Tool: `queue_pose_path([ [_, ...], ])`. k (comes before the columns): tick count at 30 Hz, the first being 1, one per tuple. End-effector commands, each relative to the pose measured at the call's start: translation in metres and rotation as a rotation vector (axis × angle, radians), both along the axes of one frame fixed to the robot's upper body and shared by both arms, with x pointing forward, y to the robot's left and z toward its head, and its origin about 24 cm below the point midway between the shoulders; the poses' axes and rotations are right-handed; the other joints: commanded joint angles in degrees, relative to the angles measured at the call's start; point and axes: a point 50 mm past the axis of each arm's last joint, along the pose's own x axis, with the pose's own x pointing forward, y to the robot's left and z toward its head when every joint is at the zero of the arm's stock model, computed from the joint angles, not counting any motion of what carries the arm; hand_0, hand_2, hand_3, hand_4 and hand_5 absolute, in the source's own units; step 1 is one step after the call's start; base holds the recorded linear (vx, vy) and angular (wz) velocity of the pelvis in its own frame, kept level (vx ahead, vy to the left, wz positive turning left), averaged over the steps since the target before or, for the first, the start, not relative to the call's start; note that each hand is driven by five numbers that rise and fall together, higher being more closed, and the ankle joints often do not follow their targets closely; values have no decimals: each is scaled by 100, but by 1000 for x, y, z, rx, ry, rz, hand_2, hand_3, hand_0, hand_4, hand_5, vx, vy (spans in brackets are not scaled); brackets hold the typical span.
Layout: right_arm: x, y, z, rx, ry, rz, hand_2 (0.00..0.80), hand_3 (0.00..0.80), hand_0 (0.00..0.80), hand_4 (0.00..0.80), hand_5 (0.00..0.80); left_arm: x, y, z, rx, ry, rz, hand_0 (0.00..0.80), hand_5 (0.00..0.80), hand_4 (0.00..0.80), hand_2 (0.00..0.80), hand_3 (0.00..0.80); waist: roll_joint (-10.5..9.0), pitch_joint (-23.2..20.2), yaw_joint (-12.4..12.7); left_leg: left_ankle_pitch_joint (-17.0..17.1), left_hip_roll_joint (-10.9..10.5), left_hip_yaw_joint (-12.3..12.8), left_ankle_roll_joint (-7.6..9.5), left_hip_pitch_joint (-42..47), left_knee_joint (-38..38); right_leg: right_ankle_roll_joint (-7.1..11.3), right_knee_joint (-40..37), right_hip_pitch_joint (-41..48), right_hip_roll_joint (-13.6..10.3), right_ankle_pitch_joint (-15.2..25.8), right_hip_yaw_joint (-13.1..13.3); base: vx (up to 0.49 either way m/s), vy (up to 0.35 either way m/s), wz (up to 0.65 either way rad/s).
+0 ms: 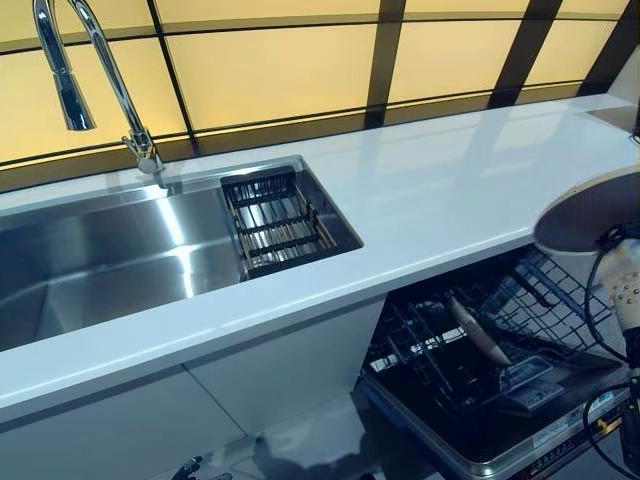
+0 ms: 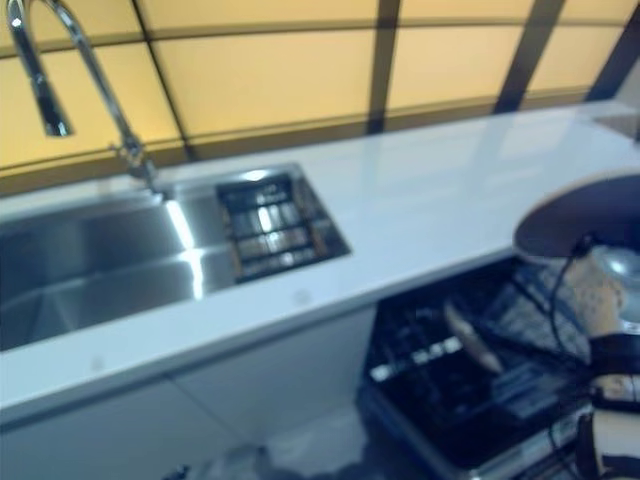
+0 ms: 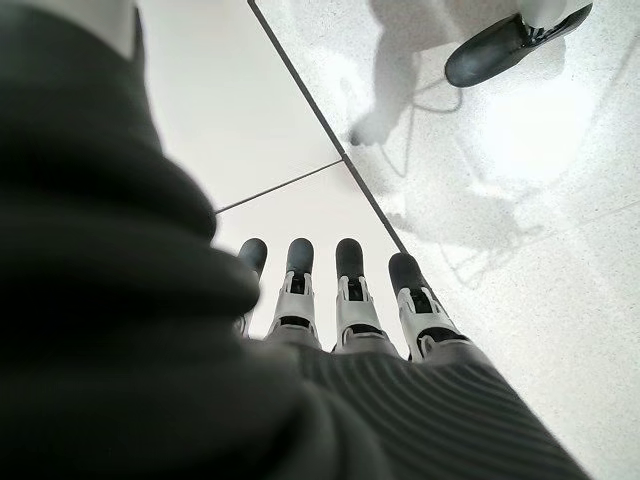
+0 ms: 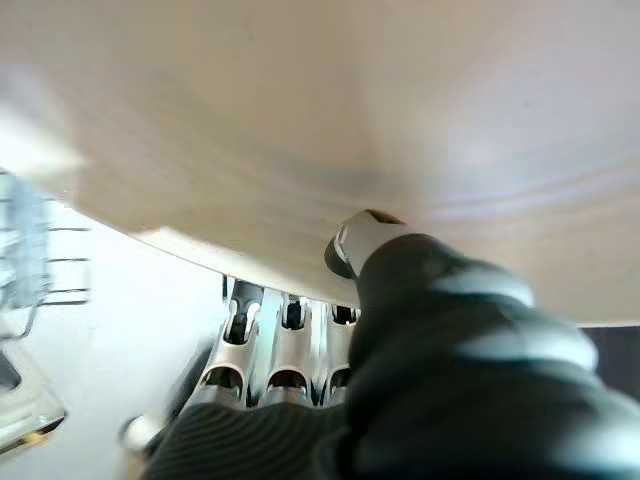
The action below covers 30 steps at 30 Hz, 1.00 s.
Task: Take plates into dishwasher
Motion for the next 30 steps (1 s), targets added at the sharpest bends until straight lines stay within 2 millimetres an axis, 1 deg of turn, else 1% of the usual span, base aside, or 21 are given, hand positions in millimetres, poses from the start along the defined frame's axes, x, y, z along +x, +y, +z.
queue_pose_path([
  [1, 2, -9, 28, -327, 185, 246, 800, 800, 800, 800, 800, 22, 13, 9, 42, -57, 22, 0, 0, 0, 0, 0, -268, 65, 138, -650, -226, -384, 430, 142, -5, 374, 22, 485, -54, -711, -311, 0, 0, 0],
  [3, -1, -6, 34, -555, 334, 404, 800, 800, 800, 800, 800, 21, 18, 11, 51, -59, 32, 0, 0, 0, 0, 0, -297, 80, 106, -651, -221, -358, 444, 136, -5, 389, 22, 473, -50, -695, -322, 0, 0, 0],
  [4, -3, -4, 37, -623, 369, 441, 800, 800, 800, 800, 800, 20, 20, 12, 54, -60, 36, 0, 0, 0, 0, 0, -310, 86, 92, -650, -219, -347, 450, 133, -5, 396, 22, 468, -49, -690, -322, 0, 0, 0],
  [7, -9, 7, 50, -932, 492, 607, 800, 800, 800, 800, 800, 16, 28, 15, 71, -64, 44, 0, 0, 0, 0, 0, -378, 109, 51, -651, -204, -303, 474, 123, -5, 426, 22, 452, -39, -662, -345, 1, -27, 0],
  [8, -12, 7, 52, -965, 504, 634, 800, 800, 800, 800, 800, 16, 29, 15, 77, -66, 43, 0, 0, 0, 0, 0, -399, 116, 50, -657, -198, -299, 479, 123, -5, 439, 22, 450, -33, -654, -352, -1, -42, -1],
  [9, -14, 7, 55, -1020, 533, 637, 800, 800, 800, 800, 800, 15, 31, 16, 81, -68, 43, 0, 0, 0, 0, 0, -419, 125, 45, -654, -194, -303, 481, 119, -5, 445, 22, 447, -29, -646, -355, -5, -49, -1],
  [10, -16, 7, 59, -1149, 578, 635, 800, 800, 800, 800, 800, 16, 31, 17, 87, -70, 40, 0, 0, 0, 0, 0, -449, 134, 49, -662, -188, -297, 487, 117, -5, 458, 22, 450, -24, -647, -369, -6, -49, -1],
  [12, -20, 12, 69, -1305, 598, 673, 800, 800, 800, 800, 800, 16, 34, 18, 96, -74, 34, 0, 0, 0, 0, 0, -488, 142, 67, -657, -178, -307, 497, 107, -5, 472, 22, 450, -14, -640, -384, -5, -48, -1],
  [13, -22, 16, 75, -1377, 597, 679, 800, 800, 800, 800, 800, 17, 35, 19, 101, -76, 31, 0, 0, 0, 0, 0, -510, 149, 73, -651, -175, -315, 502, 101, -5, 478, 22, 448, -9, -633, -385, -7, -52, 0],
  [14, -24, 19, 84, -1494, 624, 661, 800, 800, 800, 800, 800, 18, 36, 20, 108, -79, 28, 0, 0, 0, 0, 0, -540, 156, 88, -649, -171, -321, 509, 91, -5, 491, 22, 446, -2, -627, -389, -6, -51, 0],
  [16, -25, 25, 92, -1624, 602, 667, 800, 800, 800, 800, 800, 20, 39, 22, 118, -83, 24, 0, 0, 0, 0, 0, -586, 154, 105, -651, -164, -321, 512, 77, -5, 511, 22, 440, 7, -630, -398, -7, -53, 0],
  [17, -25, 32, 96, -1700, 579, 674, 800, 800, 800, 800, 800, 21, 39, 22, 121, -86, 23, 0, 0, 0, 0, 0, -608, 164, 112, -655, -161, -335, 513, 66, -5, 517, 22, 433, 16, -630, -397, -8, -49, 0],
  [19, -26, 39, 99, -1801, 588, 692, 800, 800, 800, 800, 800, 22, 40, 23, 126, -87, 21, 0, 0, 0, 0, 0, -637, 161, 119, -655, -160, -355, 520, 51, -5, 527, 22, 425, 25, -629, -390, -5, -38, 0],
  [21, -27, 43, 95, -1861, 606, 725, 800, 800, 800, 800, 800, 21, 41, 23, 129, -88, 20, 0, 0, 0, 0, 0, -660, 157, 127, -660, -160, -373, 525, 38, -5, 538, 22, 418, 30, -630, -397, -1, -15, 0],
  [23, -27, 49, 92, -1881, 603, 780, 800, 800, 800, 800, 800, 22, 42, 24, 132, -89, 22, 0, 0, 0, 0, 0, -689, 159, 140, -659, -159, -381, 530, 26, -5, 544, 22, 412, 35, -626, -399, 0, 0, 0],
  [24, -27, 51, 91, -1876, 600, 808, 800, 800, 800, 800, 800, 22, 42, 24, 132, -90, 22, 0, 0, 0, 0, 0, -695, 161, 148, -657, -160, -385, 530, 20, -5, 548, 22, 409, 34, -621, -405, 0, 0, 0],
  [27, -25, 52, 85, -1778, 601, 901, 800, 800, 800, 800, 800, 20, 44, 24, 138, -90, 22, 0, 0, 0, 0, 0, -727, 165, 169, -654, -164, -414, 532, 12, -5, 548, 22, 415, 41, -617, -407, 3, -10, 2],
  [30, -23, 53, 75, -1779, 626, 946, 800, 800, 800, 800, 800, 19, 47, 25, 143, -92, 18, 0, 0, 0, 0, 0, -754, 186, 207, -652, -163, -438, 537, -4, -5, 550, 22, 412, 42, -610, -429, -2, -9, 2],
])
